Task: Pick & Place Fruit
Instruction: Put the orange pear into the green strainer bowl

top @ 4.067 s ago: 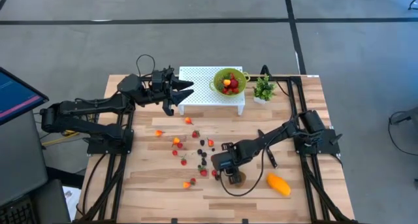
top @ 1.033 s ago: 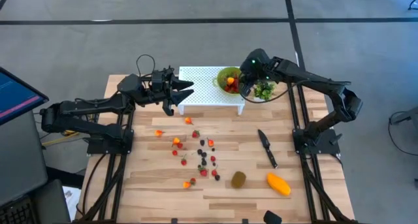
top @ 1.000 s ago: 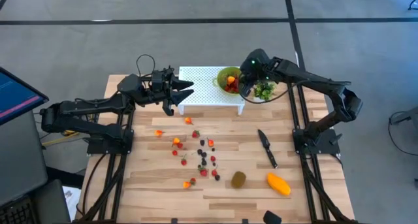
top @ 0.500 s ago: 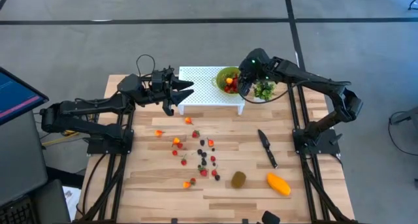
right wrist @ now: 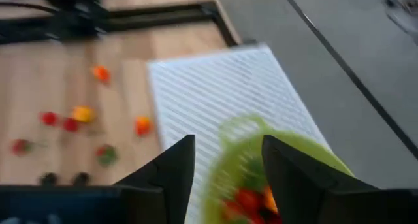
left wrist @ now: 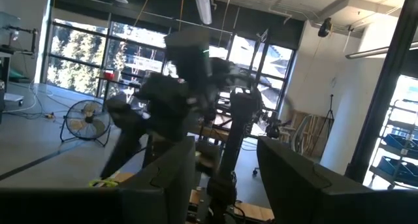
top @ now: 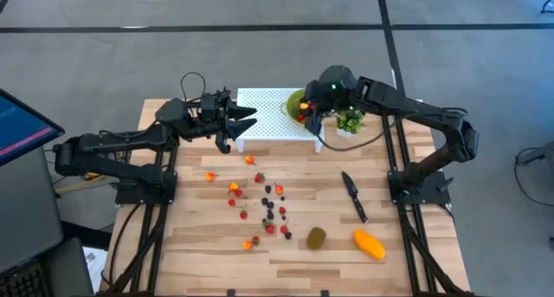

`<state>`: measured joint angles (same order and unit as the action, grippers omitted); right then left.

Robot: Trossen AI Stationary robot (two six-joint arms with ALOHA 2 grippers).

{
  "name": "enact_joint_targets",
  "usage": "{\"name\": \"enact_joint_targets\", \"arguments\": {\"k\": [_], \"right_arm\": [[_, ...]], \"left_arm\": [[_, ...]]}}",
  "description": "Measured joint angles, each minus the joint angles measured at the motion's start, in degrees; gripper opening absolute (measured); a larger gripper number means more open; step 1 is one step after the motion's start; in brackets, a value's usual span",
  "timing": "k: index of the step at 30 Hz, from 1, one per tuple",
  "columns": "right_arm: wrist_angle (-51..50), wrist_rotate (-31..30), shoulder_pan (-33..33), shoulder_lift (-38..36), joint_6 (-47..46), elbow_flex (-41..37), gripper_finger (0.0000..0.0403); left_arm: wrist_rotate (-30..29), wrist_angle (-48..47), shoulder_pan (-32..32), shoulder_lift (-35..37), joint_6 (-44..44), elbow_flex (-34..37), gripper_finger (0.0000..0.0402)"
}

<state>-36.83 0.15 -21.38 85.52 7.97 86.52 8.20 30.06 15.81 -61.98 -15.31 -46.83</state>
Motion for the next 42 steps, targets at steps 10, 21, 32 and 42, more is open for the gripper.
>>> {"name": "enact_joint_targets", "arguments": {"k": [10,21,32,42], "right_arm": [[-0.4,0.0,13.8,0.0,0.0,2.9,0.0148],[0.1,-0.1,24.5,4.0,-4.6,3.1,0.0135],[-2.1,-0.1,25.7,16.5,-10.6,2.9,0.0134],[-4.5,-0.2,24.2,25.0,-18.8,2.8,0.0153]], "left_arm": [[0.0,0.0,0.0,0.0,0.0,0.0,0.0159],[0.0,0.0,0.0,0.0,0.0,0.0,0.0159],[0.0,0.0,0.0,0.0,0.0,0.0,0.0159],[0.0,0.1,0.0,0.0,0.0,0.0,0.0159]]}}
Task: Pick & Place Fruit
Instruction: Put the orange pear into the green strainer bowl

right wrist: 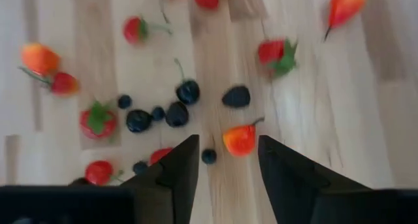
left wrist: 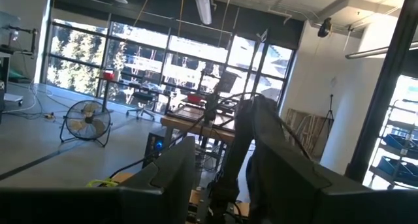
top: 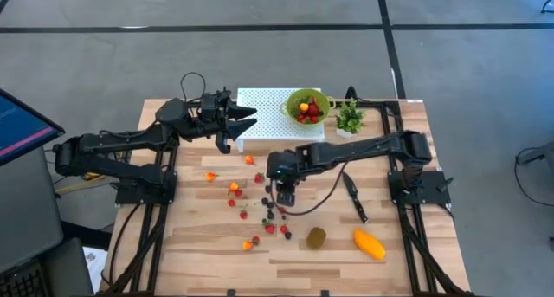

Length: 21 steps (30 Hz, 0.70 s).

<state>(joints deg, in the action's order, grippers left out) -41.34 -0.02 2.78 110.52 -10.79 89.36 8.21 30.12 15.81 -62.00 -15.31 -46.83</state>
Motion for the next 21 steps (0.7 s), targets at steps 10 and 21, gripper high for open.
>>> {"name": "enact_joint_targets", "arguments": {"k": [10,21], "right_arm": [[0.4,0.0,-1.5,6.8,-1.3,0.1,0.0240],[4.7,0.0,-1.5,12.5,-1.3,0.2,0.0263]], "left_arm": [[0.0,-0.1,0.0,0.0,0.0,0.0,0.0159],[0.0,0.0,0.0,0.0,0.0,0.0,0.0159]]}}
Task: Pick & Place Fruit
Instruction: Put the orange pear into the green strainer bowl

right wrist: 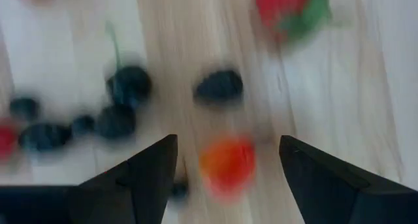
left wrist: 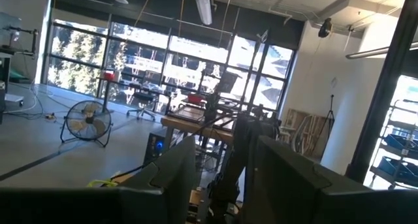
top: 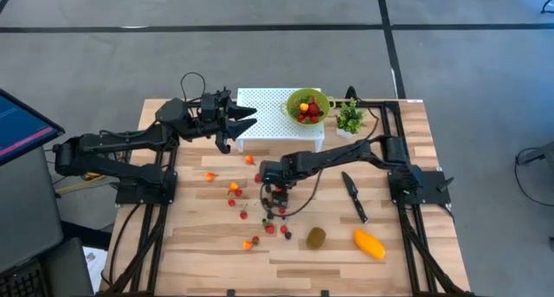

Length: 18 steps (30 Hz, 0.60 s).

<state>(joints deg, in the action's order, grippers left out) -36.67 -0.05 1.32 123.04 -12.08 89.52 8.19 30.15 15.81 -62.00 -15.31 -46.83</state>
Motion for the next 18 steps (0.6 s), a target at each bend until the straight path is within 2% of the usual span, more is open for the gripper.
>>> {"name": "enact_joint_targets", "arguments": {"k": [10,18], "right_arm": [[-0.9,-1.0,-0.3,2.3,0.0,0.1,0.0258],[-1.0,-0.8,-0.4,2.3,1.1,0.0,0.0213]], "left_arm": [[0.0,1.5,0.0,0.0,0.0,0.0,0.0159],[0.0,1.7,0.0,0.0,0.0,0.0,0.0159]]}}
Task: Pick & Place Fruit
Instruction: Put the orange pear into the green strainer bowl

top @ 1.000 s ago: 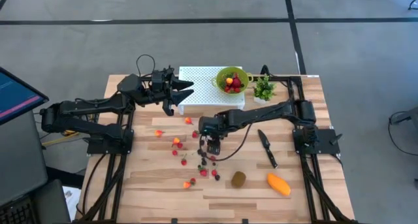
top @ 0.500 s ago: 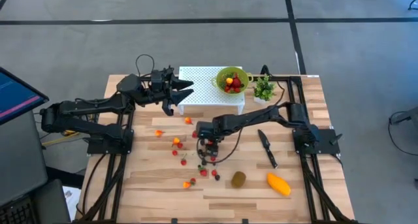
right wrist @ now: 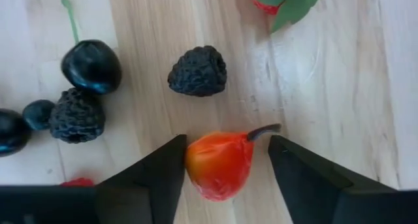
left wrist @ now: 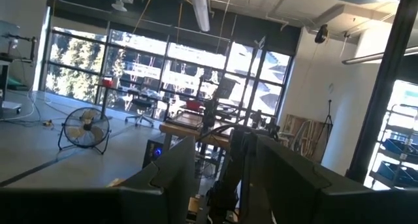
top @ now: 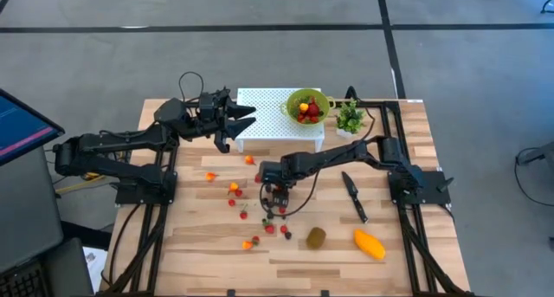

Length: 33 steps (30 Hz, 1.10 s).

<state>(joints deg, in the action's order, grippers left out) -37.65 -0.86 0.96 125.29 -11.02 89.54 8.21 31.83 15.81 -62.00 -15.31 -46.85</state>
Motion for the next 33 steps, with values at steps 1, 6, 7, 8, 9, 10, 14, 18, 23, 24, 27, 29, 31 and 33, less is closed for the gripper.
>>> {"name": "enact_joint_targets", "arguments": {"k": [1,6,7,8,9,10,14,18,23,24,27,29,31,33], "right_arm": [[0.0,0.0,0.0,0.0,0.3,0.0,0.0204],[-0.1,0.0,-0.1,0.0,0.5,0.0,0.0148],[-0.1,0.0,-0.1,0.0,0.7,-0.1,0.0137],[-0.1,0.0,-0.1,0.0,0.9,-0.1,0.0126],[-0.2,0.0,-0.1,-0.1,1.1,-0.1,0.0117],[-0.5,0.1,-0.1,-0.2,1.5,-0.1,0.0109],[-0.9,0.6,-0.1,-0.8,2.6,-0.2,0.0097],[-2.7,1.6,0.1,-2.5,3.6,-0.5,0.0102],[-3.5,1.3,0.4,-7.5,4.5,-0.3,0.0099],[-3.6,1.2,0.4,-8.6,4.9,-0.4,0.0098],[-3.5,1.1,0.5,-12.9,5.7,-0.3,0.0100],[-3.5,1.1,0.5,-16.0,6.5,-0.3,0.0101],[-3.6,1.1,0.4,-19.2,7.3,-0.3,0.0101],[-3.0,1.0,0.0,-22.3,8.4,-0.3,0.0101]], "left_arm": [[0.0,0.0,0.0,0.0,0.0,0.0,0.0159],[0.0,0.1,0.0,0.0,0.0,0.0,0.0159],[0.0,0.1,0.0,0.0,0.0,0.0,0.0159],[0.0,0.1,0.0,0.0,0.0,0.0,0.0159],[0.0,0.1,0.0,0.0,0.0,0.0,0.0159],[0.0,0.1,0.0,0.0,0.0,0.0,0.0159],[0.0,0.1,0.0,0.0,0.0,0.0,0.0159],[0.0,0.2,0.0,0.0,0.0,0.0,0.0159],[0.0,0.4,0.0,0.0,0.0,0.0,0.0159],[0.0,0.4,0.0,0.0,0.0,0.0,0.0159],[0.0,0.5,0.0,0.0,0.0,0.0,0.0159],[0.0,0.4,0.0,0.0,0.0,0.0,0.0159],[0.0,0.4,0.0,0.0,0.0,0.0,0.0159],[0.0,0.4,0.0,0.0,0.0,0.0,0.0159]]}}
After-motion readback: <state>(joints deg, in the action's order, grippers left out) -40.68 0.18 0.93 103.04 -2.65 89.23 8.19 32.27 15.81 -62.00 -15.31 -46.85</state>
